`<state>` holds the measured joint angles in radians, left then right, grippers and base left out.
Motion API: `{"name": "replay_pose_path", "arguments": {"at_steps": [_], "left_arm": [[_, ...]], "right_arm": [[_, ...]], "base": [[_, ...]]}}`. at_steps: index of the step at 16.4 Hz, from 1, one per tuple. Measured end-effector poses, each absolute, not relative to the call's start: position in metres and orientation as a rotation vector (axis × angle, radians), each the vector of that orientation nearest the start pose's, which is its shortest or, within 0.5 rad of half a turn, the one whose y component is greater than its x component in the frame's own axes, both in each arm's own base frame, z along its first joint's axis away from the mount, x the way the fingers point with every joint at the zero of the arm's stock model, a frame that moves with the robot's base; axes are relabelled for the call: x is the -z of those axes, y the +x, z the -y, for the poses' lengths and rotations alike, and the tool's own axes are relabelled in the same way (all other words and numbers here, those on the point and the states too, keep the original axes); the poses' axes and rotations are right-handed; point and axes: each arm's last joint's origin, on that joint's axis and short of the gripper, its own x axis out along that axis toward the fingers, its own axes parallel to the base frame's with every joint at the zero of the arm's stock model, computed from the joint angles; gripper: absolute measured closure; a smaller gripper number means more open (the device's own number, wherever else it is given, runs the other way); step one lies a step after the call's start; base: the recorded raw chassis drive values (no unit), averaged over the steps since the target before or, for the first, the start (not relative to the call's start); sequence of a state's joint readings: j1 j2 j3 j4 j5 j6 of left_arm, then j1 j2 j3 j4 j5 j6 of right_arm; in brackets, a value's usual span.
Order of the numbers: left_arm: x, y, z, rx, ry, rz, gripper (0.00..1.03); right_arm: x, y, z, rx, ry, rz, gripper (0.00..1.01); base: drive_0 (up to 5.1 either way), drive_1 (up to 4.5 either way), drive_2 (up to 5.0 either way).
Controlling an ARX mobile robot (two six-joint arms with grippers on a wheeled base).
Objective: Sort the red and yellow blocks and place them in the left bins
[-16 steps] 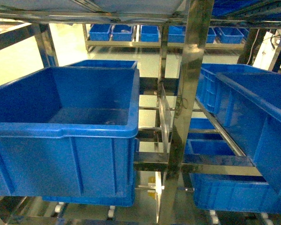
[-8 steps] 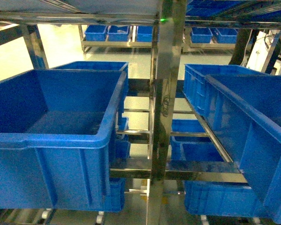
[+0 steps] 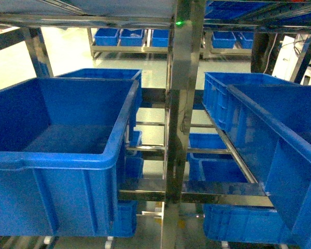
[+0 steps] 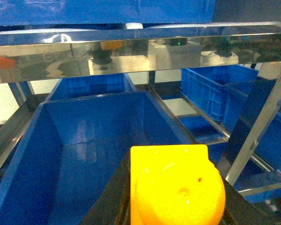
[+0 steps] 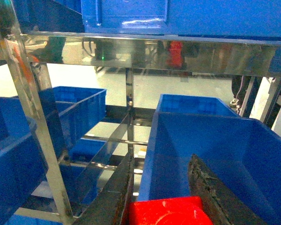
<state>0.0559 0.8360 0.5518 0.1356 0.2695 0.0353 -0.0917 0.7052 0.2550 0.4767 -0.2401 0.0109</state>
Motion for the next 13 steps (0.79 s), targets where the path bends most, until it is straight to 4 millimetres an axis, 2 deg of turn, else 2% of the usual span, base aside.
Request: {"name": "replay_pose_path", "arguments": {"at_steps": [6, 13], "left_arm": [[-0.2740, 0.1896, -0.0025, 0.220, 0.011, -0.143, 0.76], [-0.2737, 0.1901, -0.0027, 0.217, 0.011, -0.145, 0.76]], "right_arm": [[-0.2247, 0.1614, 0.0079, -0.149, 0.006, 0.026, 0.73], [-0.2248, 0.1614, 0.0079, -0.149, 0.006, 0.028, 0.73]], "base": [[0.4, 3.49, -4.0], [0.0, 0.00, 0.0]]}}
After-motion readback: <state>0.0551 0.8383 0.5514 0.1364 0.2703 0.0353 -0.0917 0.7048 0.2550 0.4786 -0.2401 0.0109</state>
